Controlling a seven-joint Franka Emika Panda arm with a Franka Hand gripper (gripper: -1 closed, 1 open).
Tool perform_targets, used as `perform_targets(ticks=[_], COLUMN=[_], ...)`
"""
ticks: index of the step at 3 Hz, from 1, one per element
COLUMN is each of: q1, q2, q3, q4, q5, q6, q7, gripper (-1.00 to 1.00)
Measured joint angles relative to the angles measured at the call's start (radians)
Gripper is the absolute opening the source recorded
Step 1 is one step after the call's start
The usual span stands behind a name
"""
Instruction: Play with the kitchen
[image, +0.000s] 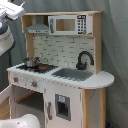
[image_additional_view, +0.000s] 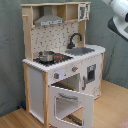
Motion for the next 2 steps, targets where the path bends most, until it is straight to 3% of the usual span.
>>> perform_targets(ticks=[2], q1=[-0.083], q2=[-0.101], q3=[-0.001], q4=[0.013], q5=[0.0], q6=[-0.042], q7=[0.207], gripper=[1.0])
